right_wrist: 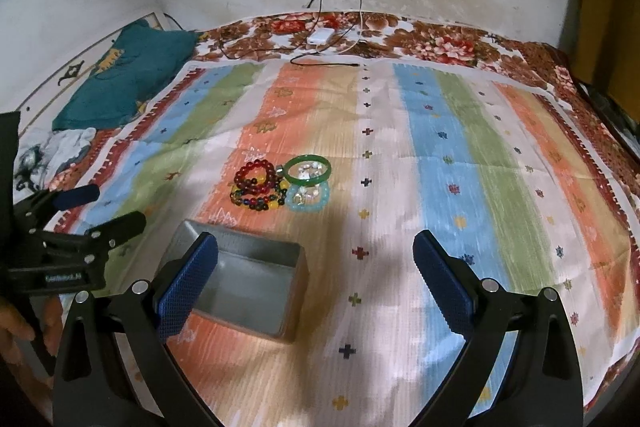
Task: Organize jewelry
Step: 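Move both tools toward the pile of bracelets beyond the tin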
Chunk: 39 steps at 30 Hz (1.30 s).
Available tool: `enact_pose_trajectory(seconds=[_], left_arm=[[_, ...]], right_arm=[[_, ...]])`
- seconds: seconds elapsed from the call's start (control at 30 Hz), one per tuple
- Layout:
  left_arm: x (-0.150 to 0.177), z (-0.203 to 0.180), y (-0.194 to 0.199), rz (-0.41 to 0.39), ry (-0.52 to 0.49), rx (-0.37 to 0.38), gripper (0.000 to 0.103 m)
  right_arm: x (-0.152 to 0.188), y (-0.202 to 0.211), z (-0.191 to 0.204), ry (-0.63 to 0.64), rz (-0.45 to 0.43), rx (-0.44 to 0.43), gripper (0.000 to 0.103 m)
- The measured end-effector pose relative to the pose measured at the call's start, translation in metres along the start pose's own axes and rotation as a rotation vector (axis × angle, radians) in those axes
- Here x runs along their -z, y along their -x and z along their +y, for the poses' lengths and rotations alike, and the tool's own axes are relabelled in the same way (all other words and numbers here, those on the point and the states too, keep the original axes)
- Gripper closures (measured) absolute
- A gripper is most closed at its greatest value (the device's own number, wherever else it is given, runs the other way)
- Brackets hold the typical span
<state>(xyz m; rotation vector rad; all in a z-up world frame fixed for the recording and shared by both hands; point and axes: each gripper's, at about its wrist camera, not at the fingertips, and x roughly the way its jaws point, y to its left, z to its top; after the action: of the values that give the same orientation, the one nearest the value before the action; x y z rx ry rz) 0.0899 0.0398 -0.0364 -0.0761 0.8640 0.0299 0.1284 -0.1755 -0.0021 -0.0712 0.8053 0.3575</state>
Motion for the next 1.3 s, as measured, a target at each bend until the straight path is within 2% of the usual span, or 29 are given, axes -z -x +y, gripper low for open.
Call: enact_pose_trajectory(seconds=[0.6,1.0,1.3], left_arm=[[-0.023,0.014,-0.045,0.045,0.026,-0.008,0.006],[-0.033,0.018,-0.078,0.065,0.029,0.016,0.006],[-0.043,0.019,-0.100,0.083,0.027,0.057,0.006]], right_arm=[[-0.027,-0.052,-0.016,-0.068,0.072,-0.007,0.004],[-0.034,-0.083,-0.021,-0.086,0.126,-0.009,0.004],[-0.036,-0.115,-0.025,-0.147,0.188,-0.048,0.004]])
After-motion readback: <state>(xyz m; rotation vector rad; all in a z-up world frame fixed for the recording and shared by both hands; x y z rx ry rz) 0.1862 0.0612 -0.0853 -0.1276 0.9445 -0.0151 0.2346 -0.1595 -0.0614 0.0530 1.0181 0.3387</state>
